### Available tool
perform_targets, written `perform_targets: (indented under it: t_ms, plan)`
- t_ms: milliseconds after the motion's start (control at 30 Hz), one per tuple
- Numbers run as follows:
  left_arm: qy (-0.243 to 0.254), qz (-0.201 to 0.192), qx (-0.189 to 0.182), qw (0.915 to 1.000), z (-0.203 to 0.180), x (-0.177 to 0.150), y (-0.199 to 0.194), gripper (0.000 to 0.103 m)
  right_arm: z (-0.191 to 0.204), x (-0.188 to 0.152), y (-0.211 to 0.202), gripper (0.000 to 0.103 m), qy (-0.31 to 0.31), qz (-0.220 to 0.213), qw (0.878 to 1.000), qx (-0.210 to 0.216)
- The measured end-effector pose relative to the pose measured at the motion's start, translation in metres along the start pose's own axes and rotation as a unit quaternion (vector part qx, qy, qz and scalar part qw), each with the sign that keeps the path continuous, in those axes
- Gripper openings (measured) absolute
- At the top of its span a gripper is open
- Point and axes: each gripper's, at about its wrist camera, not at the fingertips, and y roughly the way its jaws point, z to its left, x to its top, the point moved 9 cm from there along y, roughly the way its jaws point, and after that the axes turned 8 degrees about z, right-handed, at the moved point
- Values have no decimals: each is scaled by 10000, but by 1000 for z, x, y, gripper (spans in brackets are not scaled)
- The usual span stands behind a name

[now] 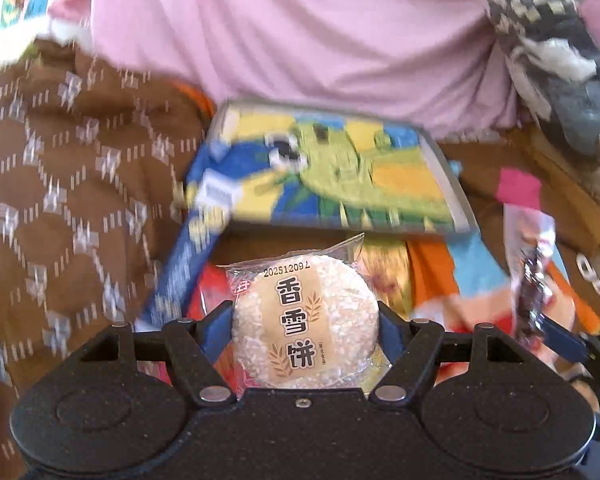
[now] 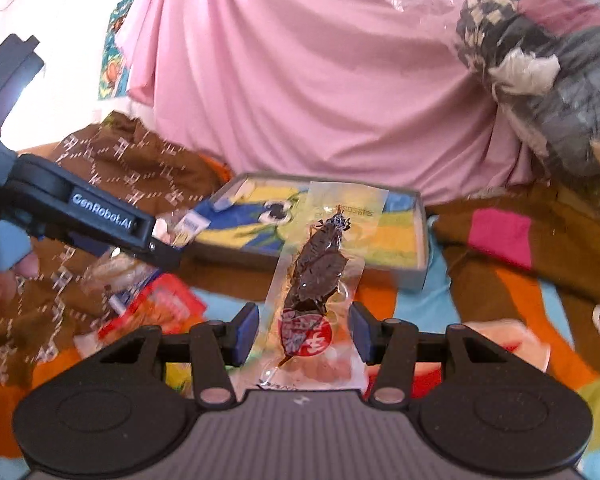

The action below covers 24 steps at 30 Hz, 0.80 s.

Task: Organize snacks
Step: 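Carry the jerky packet into the tray with the right tool while the left carries the rice cake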

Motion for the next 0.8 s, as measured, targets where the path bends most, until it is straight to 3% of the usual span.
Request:
perform_targets:
  t_ms: [133,233,433,633,800]
  plan:
    - [-99,-420,12,9991,2,50,7,74,-10,41,17,54,-17,-257,9996,-93]
    - [137,-713,94,9973,-3,80,16,74,-16,70,37,54,-49,-413,9991,-127]
    - [245,-894,1,9957,1,115,51,74,-28,109,90,55,148,-573,9980,-213]
    - [17,-1061,67,9943,14,145,95,74,-35,117,152,55,314,-490,9980,-263]
    - [38,-950,32,9955,12,149,137,74,-42,107,194,55,399,-249,9985,-288]
